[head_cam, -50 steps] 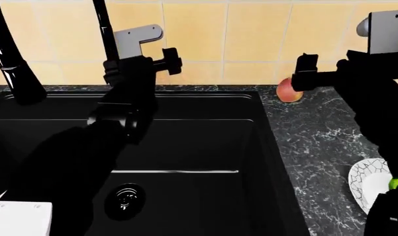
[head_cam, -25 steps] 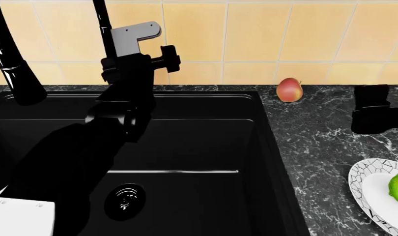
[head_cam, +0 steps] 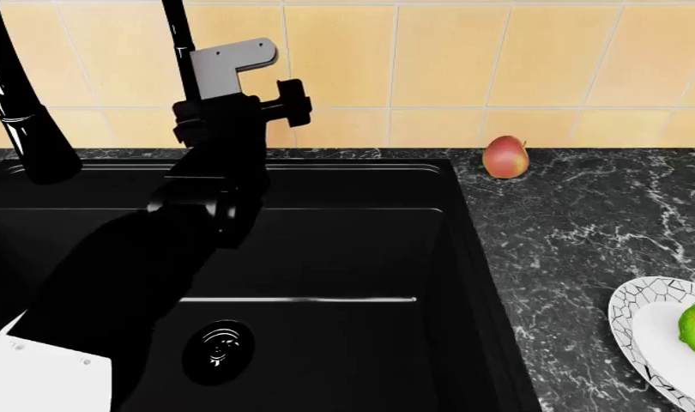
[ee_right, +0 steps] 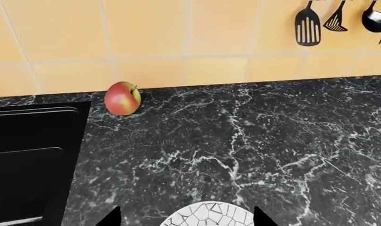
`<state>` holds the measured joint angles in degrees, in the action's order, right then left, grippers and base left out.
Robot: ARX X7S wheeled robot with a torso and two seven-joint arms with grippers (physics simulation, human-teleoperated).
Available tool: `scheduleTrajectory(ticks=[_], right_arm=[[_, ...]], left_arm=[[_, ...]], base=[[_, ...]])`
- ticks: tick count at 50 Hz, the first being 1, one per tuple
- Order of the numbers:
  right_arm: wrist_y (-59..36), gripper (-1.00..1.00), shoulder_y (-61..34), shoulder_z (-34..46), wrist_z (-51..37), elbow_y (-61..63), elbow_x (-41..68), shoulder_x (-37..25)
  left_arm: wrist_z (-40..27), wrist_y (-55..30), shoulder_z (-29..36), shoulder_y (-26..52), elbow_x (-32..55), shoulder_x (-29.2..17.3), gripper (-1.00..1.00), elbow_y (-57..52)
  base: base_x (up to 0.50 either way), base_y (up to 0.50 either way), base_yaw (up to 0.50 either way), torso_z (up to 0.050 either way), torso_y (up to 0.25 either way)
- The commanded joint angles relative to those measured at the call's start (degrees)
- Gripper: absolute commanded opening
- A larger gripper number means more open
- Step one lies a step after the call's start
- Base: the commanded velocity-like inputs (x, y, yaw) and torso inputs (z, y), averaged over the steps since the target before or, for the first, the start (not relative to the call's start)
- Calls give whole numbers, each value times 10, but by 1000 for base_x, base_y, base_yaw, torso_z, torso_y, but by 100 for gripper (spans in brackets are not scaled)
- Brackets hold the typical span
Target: Pick the lime from the counter and place it in the sink. Then turn on the sink faucet.
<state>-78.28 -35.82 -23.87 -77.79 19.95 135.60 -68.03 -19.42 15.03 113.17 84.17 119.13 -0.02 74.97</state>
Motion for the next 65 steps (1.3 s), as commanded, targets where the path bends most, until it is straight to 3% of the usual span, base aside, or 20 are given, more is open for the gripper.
scheduleTrajectory(ticks=[1,10,14,29,49,65], right_arm=[[-49,100,75,-96,-9,-24,-8,26],[-107,100,118,-150,13,-39,-59,71],[-103,100,163,-180,10,-30,-46,62],[-100,100,188,-183,50,-29,-86,60],[-102,100,193,-195,191,-28,-257,118],[-85,100,232,-212,262,-13,-329,135]], left_arm=[[4,8,47,4,46,0,100,0],[3,9,55,4,54,0,100,0],[4,15,83,3,81,0,100,0],[4,17,106,6,103,0,100,0],[4,19,111,2,105,0,100,0],[2,20,109,2,100,0,100,0]], base=[[0,0,0,0,0],[0,0,0,0,0],[0,0,0,0,0],[0,0,0,0,0],[0,0,0,0,0],[0,0,0,0,0]])
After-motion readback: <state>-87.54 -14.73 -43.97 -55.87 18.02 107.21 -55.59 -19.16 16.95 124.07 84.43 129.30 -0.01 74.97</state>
